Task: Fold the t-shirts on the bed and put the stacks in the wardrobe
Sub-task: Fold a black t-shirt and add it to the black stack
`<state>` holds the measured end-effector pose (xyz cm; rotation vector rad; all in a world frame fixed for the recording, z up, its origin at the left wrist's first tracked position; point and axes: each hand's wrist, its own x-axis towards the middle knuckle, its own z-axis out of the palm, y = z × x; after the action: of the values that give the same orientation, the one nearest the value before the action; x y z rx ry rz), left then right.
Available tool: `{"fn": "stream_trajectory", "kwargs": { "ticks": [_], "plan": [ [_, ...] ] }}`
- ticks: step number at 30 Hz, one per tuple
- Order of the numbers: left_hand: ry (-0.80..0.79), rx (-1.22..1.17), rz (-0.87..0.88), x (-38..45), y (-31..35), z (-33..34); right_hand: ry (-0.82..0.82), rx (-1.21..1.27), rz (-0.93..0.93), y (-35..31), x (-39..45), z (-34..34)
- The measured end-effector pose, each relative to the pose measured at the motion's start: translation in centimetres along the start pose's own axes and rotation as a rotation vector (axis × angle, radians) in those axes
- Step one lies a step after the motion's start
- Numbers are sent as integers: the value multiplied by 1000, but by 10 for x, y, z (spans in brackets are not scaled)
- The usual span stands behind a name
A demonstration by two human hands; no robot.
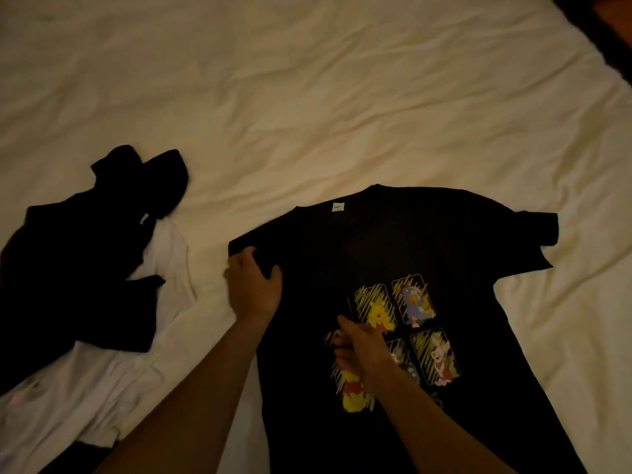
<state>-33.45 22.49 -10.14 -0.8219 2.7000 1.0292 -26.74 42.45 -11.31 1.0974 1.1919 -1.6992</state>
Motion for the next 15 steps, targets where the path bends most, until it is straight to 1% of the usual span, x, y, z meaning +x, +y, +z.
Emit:
{"fn": "stream_trajectory", "kwargs": {
  "ticks": [2,3,8,9,11,13,15],
  "plan": [
    [84,82,-60,10,-9,-3,-2,-33,-61,-2,7,0],
    [106,62,-97,16,-12,-4,6,-34,-81,-3,12,1],
    [132,-341,-345,47,-24,-7,65,-146,-99,5,28,-1],
    [153,-375,-355,52,-27,-7,61,-157,-88,7,28,-1],
    [190,-355,-325,61,-33,-8,54,-154,-57,7,26,-1],
    [214,-306,-302,67,-31,-10,112,-301,-95,5,23,0],
    [242,-197,-246,66,-26,-11,186,-422,-164,-1,18,-1]
  ]
}}
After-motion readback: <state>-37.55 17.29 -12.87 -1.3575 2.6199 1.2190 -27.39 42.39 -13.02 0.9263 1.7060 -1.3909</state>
